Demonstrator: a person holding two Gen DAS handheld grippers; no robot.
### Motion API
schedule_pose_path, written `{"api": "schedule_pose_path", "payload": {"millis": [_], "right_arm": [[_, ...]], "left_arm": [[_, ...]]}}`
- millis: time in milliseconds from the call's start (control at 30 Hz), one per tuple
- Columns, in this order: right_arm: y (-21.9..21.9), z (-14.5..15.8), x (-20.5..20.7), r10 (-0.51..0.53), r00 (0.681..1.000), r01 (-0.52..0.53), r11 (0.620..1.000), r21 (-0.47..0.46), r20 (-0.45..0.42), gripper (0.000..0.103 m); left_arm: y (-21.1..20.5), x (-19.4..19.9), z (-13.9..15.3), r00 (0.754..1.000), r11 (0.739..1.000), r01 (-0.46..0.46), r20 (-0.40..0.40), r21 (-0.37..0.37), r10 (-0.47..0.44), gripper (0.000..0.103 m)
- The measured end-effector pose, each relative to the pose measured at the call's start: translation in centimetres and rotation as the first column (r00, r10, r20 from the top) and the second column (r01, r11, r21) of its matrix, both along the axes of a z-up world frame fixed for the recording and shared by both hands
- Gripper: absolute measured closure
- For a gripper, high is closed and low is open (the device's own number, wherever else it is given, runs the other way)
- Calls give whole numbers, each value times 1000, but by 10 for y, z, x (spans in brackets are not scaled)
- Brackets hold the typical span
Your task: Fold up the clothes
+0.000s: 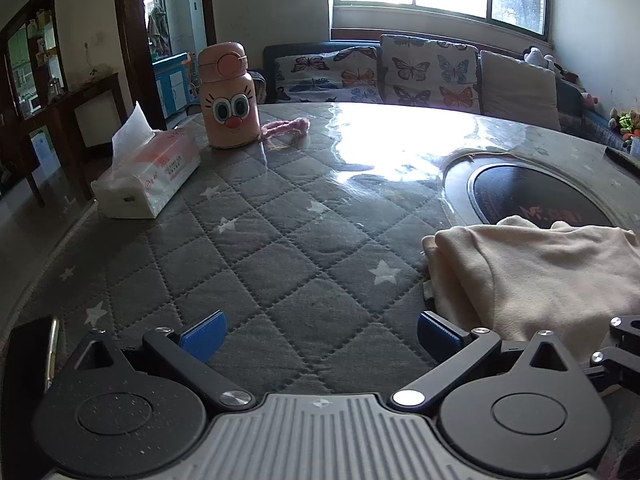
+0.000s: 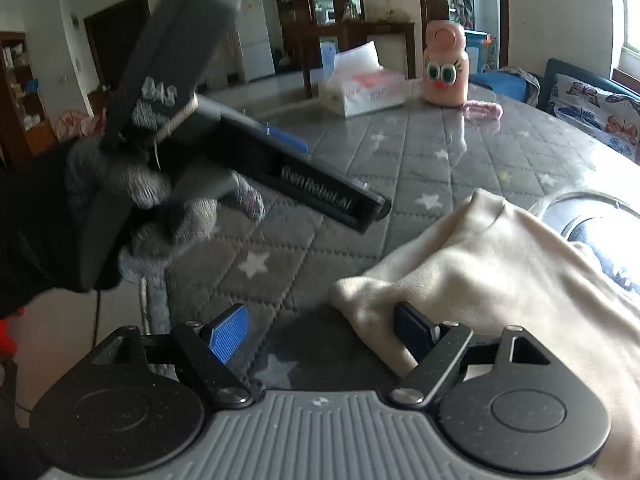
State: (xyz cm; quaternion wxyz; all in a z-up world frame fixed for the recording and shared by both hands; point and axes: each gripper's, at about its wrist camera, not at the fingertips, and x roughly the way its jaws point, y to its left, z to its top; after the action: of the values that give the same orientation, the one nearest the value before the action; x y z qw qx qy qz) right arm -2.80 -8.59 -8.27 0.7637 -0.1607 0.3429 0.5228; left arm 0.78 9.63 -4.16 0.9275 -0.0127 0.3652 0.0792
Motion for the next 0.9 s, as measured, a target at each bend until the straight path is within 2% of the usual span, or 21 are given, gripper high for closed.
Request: {"api": "schedule_pose_path", "payload": {"millis": [133,233,333,400,433,533,633,833,900], "right_arm": [[-1,10,-2,-5,999,4,1000,16,33,21],[2,11,-1,-32,996,33,999,-7,87,22],[7,6,1,-51,994,55,998,-36,98,32],[10,2,0,-64,988,74,995,-62,141,40],[11,1,-1,-69,984,80,995,-66,163,49],[9,3,0,-91,976,105,993,-62,196,68],[-1,9,8,-123,983,127,992,-18,138,83],[-23,25,22,-169,985,165,983,77,38,87],[-30,30,23,-176,984,173,980,101,23,88]], "left_arm": [[-1,2,4,1000,999,2,8,-50,-1,0],[-2,6,6,1000,994,4,7,-106,-3,0],[-3,10,6,1000,985,12,-2,-171,-13,1],[-4,13,4,1000,977,17,-12,-211,-20,1],[-5,15,3,1000,974,16,-18,-226,-21,1],[-5,21,-1,999,961,3,-41,-278,-15,2],[-3,26,-4,998,935,-10,-58,-355,-11,4],[-6,34,-3,997,894,-15,-70,-448,-18,8],[-7,37,-3,997,876,-16,-73,-481,-22,13]]}}
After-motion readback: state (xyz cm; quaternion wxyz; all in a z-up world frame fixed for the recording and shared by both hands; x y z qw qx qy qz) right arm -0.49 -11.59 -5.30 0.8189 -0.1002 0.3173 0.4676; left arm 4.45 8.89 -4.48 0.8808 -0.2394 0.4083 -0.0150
